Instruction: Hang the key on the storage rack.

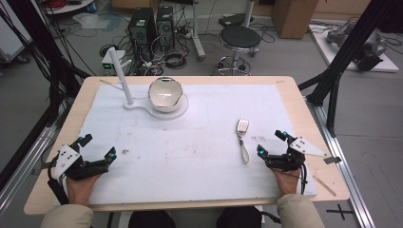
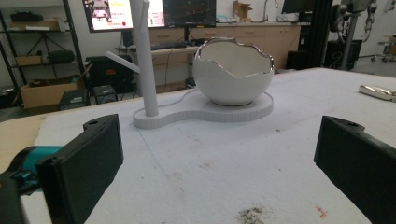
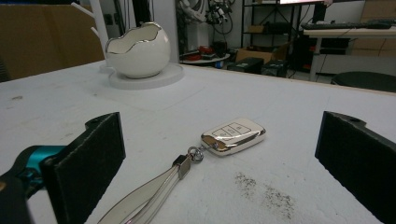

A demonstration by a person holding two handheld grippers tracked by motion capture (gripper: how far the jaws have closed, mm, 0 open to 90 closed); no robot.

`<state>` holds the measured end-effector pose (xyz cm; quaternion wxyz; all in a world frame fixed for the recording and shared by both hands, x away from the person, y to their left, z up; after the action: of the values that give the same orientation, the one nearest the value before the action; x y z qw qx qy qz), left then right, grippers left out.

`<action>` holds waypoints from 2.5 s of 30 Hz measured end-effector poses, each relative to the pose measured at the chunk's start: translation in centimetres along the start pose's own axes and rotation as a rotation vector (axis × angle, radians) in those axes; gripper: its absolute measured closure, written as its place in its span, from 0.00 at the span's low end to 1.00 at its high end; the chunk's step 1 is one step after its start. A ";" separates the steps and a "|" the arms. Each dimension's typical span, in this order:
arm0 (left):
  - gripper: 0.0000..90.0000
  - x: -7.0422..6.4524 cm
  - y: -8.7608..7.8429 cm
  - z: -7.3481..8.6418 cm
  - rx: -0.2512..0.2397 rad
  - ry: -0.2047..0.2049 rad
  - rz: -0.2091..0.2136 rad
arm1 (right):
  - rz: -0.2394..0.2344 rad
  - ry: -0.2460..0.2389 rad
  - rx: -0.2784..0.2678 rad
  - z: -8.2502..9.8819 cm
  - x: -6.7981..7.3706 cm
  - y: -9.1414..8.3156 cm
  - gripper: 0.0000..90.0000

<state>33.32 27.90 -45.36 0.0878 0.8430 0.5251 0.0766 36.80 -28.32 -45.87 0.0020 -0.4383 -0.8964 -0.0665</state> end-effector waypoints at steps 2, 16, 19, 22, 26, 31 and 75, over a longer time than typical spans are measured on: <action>0.02 0.0 0.0 0.0 0.002 0.006 0.002 | 0.002 0.005 0.002 0.0 0.1 0.0 0.01; 0.02 0.0 0.0 0.0 0.006 -0.001 0.001 | -0.002 0.005 0.003 0.0 0.1 -0.1 0.01; 0.02 0.0 0.0 0.0 0.004 -0.004 0.003 | 0.004 -0.002 -0.002 0.0 -0.1 0.0 0.01; 0.02 0.1 0.0 0.0 0.006 -0.004 0.001 | 0.022 0.031 0.002 -0.1 -0.2 0.0 0.01; 0.02 0.1 0.1 0.0 0.008 -0.005 0.001 | 0.035 0.063 0.013 -1.4 -0.1 0.2 0.01; 0.02 0.0 0.1 0.1 0.012 -0.003 0.003 | 0.037 0.013 0.087 -4.0 0.6 1.1 0.01; 0.02 0.1 0.1 0.1 0.018 0.002 0.003 | 0.005 -0.129 0.994 1.1 4.6 6.9 0.01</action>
<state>33.45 27.90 -45.43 0.0797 0.8443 0.5248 0.0728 39.43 -20.45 -45.87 0.1554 -0.3897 -0.8169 0.3958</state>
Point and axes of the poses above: each handheld gripper's, and its own axes: y roughly forward along the jaws, z roughly out of its underside, x roughly to its left, the point moved 7 cm from there along y, roughly forward along the jaws, and after that the axes turned 14 degrees about -x, right-handed, at the moved point
